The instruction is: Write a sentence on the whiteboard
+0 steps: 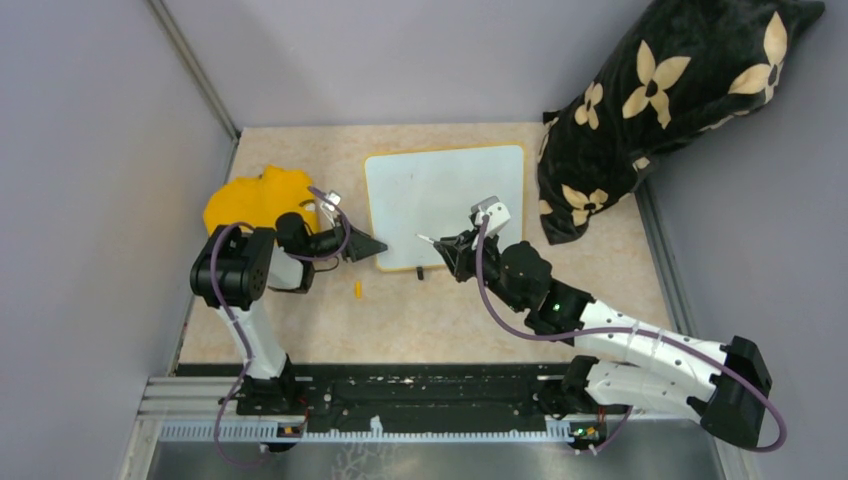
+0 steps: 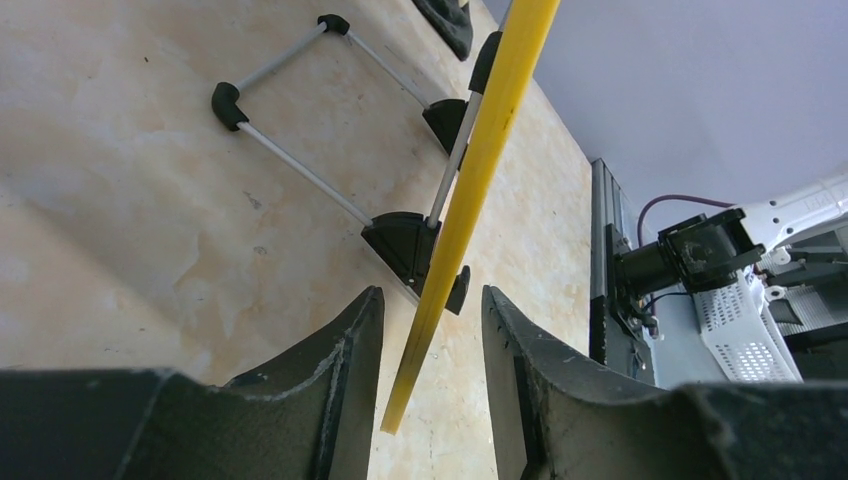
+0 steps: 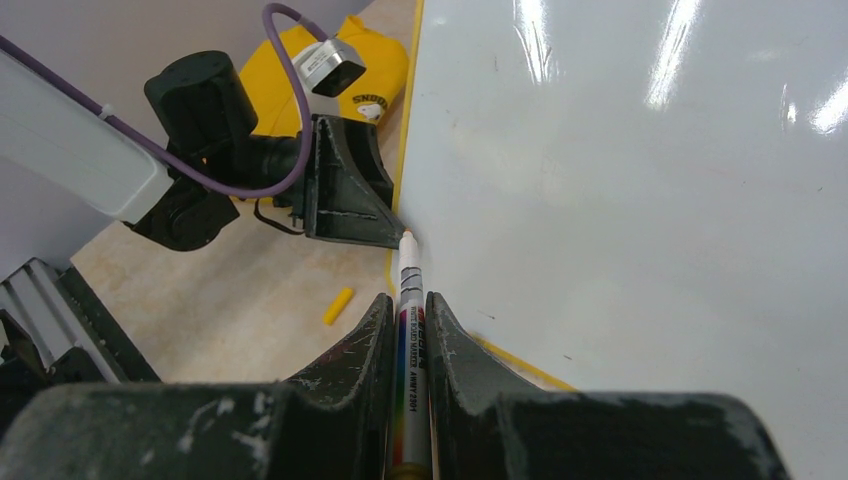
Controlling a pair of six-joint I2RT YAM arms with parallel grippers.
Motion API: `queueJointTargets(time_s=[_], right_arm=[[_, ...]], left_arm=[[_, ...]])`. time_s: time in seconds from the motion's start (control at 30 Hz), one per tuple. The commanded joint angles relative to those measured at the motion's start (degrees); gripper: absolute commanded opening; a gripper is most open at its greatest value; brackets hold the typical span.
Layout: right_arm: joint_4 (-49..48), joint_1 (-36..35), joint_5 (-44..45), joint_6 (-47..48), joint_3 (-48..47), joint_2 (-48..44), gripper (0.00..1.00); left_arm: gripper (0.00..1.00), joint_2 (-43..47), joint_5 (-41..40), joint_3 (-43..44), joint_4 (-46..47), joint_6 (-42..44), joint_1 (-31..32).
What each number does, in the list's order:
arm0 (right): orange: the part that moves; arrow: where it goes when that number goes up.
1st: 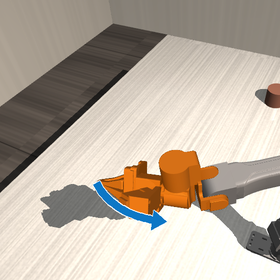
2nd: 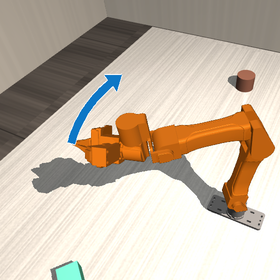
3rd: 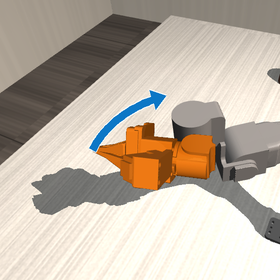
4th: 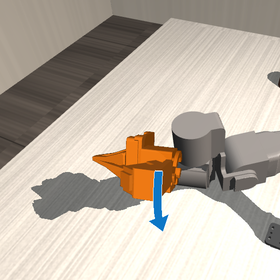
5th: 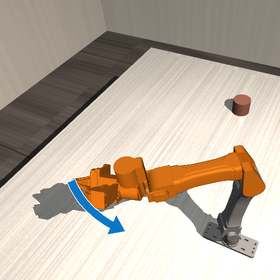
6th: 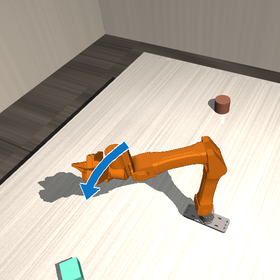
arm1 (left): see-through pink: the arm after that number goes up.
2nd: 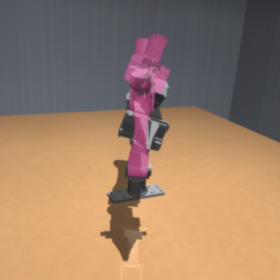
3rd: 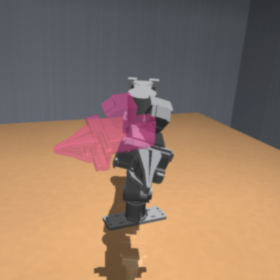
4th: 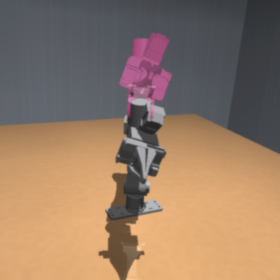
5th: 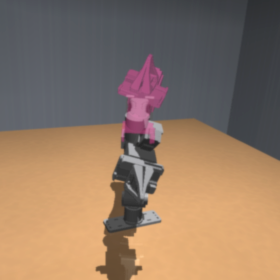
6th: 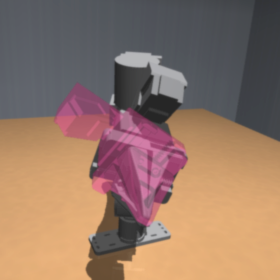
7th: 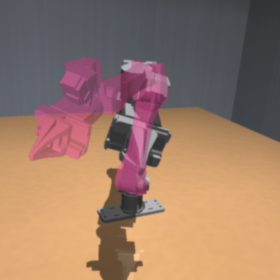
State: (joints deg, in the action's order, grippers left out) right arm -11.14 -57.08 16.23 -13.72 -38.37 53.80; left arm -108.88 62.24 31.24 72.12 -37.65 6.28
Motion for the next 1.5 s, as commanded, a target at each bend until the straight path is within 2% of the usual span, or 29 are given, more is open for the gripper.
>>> queueJointTargets(time_s=[0.0, 0.17, 0.5, 0.97, 1.33, 1.47], right_arm=[[-2.81, 0.25, -0.26, -0.39, -3.38, -0.16, 0.0], [-2.44, 0.18, -0.34, -0.04, -3.47, -0.45, 0.0], [-1.04, 0.21, 0.05, 0.58, -3.68, -0.8, 0.0], [-1.34, 0.21, -0.29, 0.82, -3.95, 0.54, 0.0], [-1.43, 0.21, -0.21, 0.14, -3.6, 0.82, 0.0], [-1.67, 0.21, -0.15, -0.04, -3.6, 1.16, 0.0]], left_arm=[[0.48, -0.66, 2.59, 0.94, 5.43, 0.26, -0.13], [0.49, 0.02, 3.37, 1.03, 7.75, -0.27, -2.2], [0.49, -8.52, 7.47, 4.85, 30.28, -12.49, -2.68], [0.38, -8.18, 7.68, 4.34, 28.53, -7.76, -2.53], [0.44, -7.22, 6.69, 3.38, 25.42, -3.74, -1.69], [0.39, -6.84, 6.75, 3.37, 22.86, -1.66, -1.16]])
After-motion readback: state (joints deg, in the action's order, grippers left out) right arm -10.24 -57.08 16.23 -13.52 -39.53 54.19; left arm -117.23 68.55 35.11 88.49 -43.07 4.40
